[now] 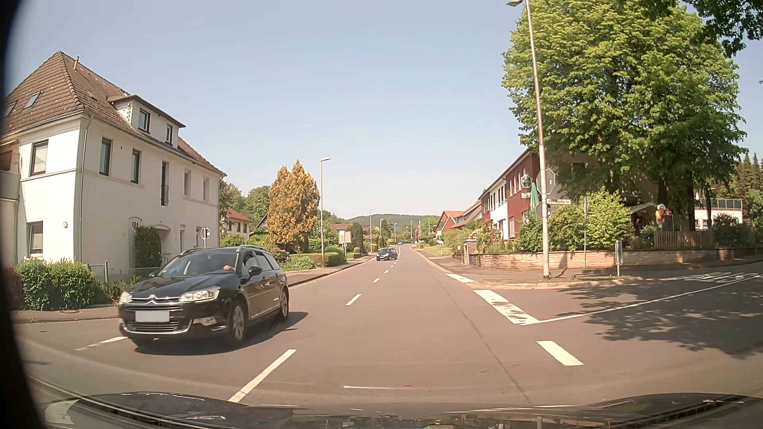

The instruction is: Follow the waypoints while adhering to traffic rules and regulations

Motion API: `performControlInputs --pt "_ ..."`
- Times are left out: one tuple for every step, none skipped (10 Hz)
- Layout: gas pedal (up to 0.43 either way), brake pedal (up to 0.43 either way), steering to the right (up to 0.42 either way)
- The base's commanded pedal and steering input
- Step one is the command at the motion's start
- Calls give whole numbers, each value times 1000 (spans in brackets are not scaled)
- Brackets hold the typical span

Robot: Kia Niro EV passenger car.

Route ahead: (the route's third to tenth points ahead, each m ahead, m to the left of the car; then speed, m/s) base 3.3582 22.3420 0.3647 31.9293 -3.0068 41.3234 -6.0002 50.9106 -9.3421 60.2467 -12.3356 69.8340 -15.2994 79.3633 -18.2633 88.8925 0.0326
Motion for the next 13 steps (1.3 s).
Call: performControlInputs --pt "0 0 -57" --pt "20 0 -60" --pt "150 0 -78" --pt "157 0 -112" --pt "150 0 -133" --pt "150 0 -153" --pt "189 0 -191" --pt "248 0 -266" --pt "287 0 -362" --pt "319 0 -437" --pt "331 0 -536" --pt "331 0 -620" --pt "331 0 -660"
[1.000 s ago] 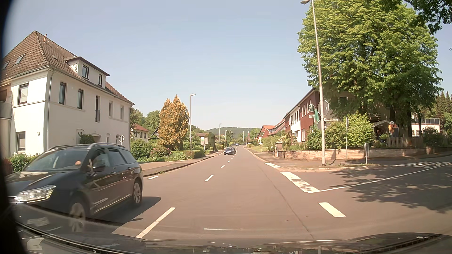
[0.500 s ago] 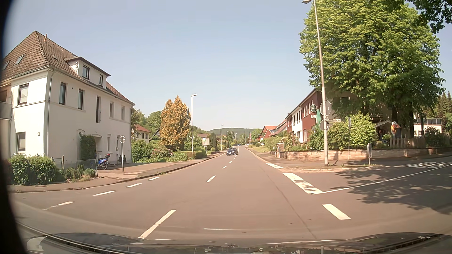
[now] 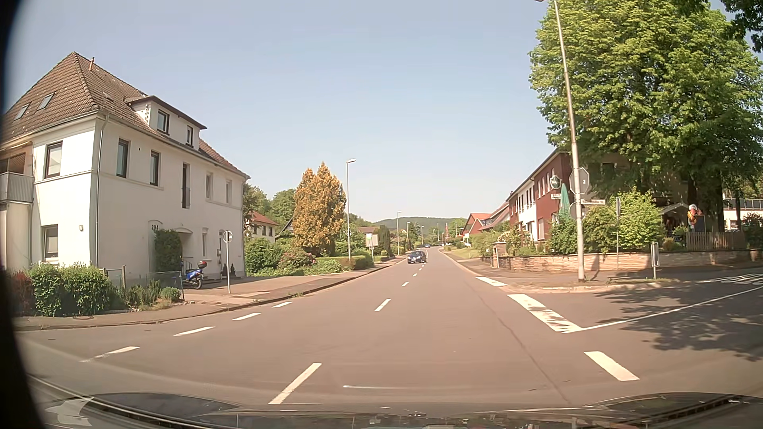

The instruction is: Follow the waypoints while adhering to traffic rules and regulations

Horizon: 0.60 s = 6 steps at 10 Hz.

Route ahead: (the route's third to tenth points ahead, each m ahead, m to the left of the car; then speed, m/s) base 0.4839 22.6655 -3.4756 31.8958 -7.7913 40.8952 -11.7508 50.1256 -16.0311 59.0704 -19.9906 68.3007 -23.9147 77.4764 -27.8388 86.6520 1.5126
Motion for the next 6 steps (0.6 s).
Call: performControlInputs --pt "331 0 -662" --pt "339 0 -647" --pt "350 0 -667" --pt "370 0 -721" --pt "390 0 -779" --pt "390 0 -811"
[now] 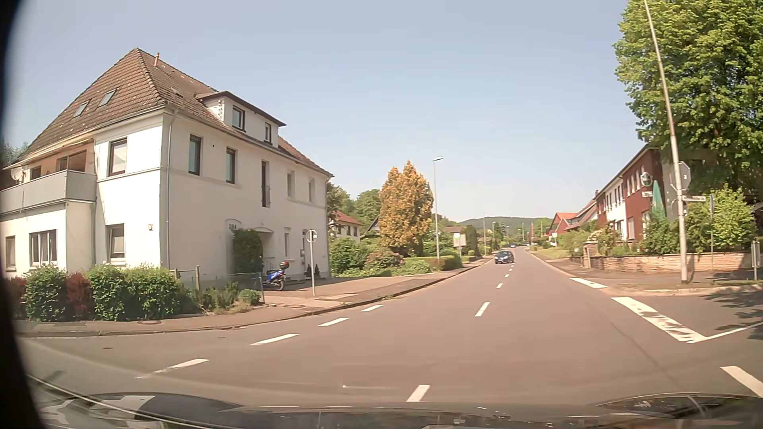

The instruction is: Follow the waypoints while adhering to traffic rules and regulations

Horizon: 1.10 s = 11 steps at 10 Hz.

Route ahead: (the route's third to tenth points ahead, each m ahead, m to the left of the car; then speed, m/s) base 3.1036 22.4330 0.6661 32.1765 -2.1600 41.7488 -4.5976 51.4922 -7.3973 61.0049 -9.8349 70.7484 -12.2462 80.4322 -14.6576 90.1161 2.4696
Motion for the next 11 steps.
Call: performControlInputs --pt "390 0 -824" --pt "390 0 -809" --pt "390 0 -780" --pt "390 0 -749" --pt "390 0 -716" --pt "390 0 -678" --pt "390 0 -648" --pt "390 0 -638" --pt "390 0 -641" --pt "390 0 -655" --pt "390 0 -669"
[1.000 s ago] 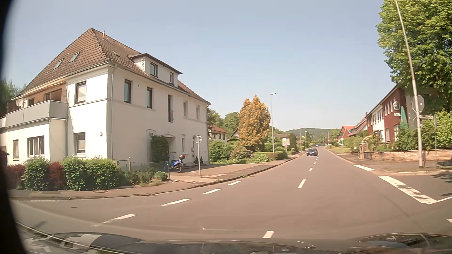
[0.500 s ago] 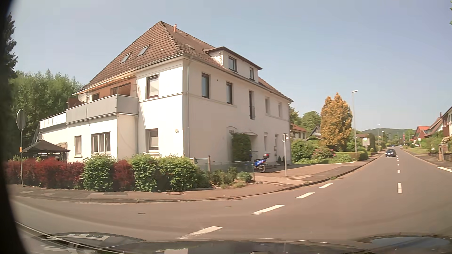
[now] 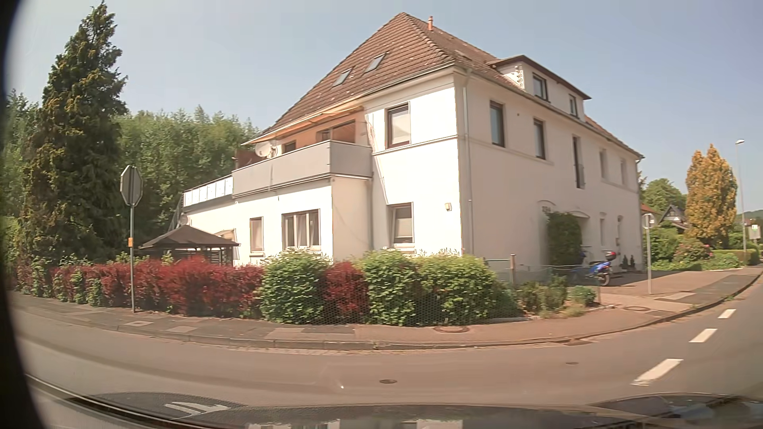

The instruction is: Follow the waypoints while adhering to traffic rules and regulations

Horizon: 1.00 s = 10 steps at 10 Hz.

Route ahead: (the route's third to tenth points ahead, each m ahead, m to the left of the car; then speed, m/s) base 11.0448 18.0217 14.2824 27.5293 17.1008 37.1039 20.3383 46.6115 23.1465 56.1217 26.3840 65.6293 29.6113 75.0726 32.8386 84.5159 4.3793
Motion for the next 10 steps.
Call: performControlInputs --pt "390 0 -675" --pt "390 0 -676" --pt "390 0 -676" --pt "390 0 -674" --pt "390 0 -668" --pt "390 0 -657" --pt "390 0 -637" --pt "390 0 -609" --pt "390 0 -581" --pt "390 0 -528"
